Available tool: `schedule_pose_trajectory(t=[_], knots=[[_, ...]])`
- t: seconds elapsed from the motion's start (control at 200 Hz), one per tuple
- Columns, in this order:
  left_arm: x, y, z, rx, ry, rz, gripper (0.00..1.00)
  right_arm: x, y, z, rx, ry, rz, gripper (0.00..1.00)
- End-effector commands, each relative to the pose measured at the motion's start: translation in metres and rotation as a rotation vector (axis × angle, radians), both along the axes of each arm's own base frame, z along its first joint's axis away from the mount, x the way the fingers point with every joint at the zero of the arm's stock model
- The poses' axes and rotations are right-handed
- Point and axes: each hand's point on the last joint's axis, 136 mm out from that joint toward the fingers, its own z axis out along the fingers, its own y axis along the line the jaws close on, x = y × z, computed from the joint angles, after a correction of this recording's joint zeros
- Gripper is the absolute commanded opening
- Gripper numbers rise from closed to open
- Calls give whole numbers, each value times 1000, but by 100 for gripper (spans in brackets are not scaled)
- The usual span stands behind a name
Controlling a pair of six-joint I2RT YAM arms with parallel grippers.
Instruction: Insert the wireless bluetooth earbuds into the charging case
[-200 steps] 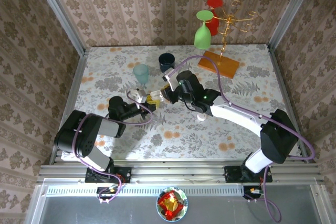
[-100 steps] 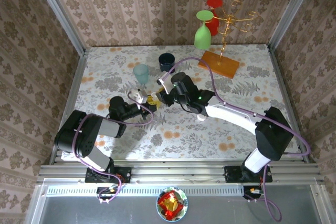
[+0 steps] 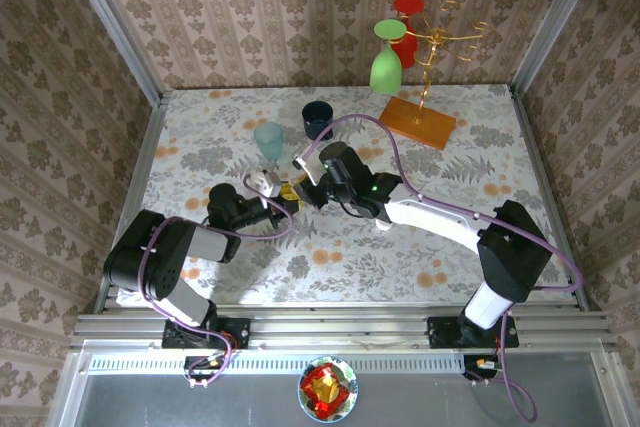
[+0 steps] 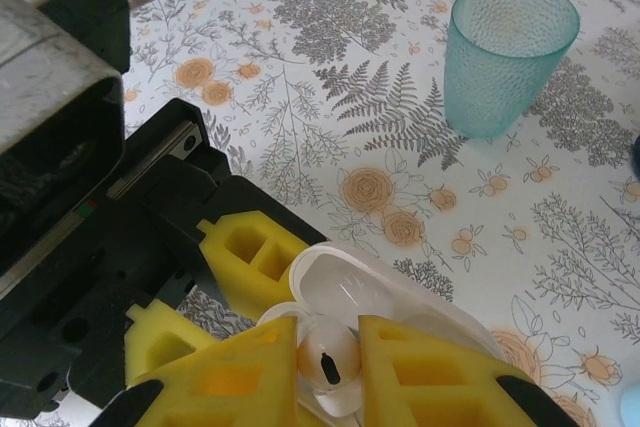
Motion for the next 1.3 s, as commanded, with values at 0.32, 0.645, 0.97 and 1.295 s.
schedule_pose_trajectory(t=[0.32,0.645,0.97,1.295], knots=[[0,-3,19,-28,-62,-13,2,-16,4,21,58,12,71,41],[-12,0,11,23,-161,-43,2,-3,-28,51,250,86,-67,53],[-22,-2,8,85,-320,-47,0,24,-47,32,207,326,-223,55],[-27,-9,11,76,-323,-71,1,22,-32,-1,27,487,-168,54]])
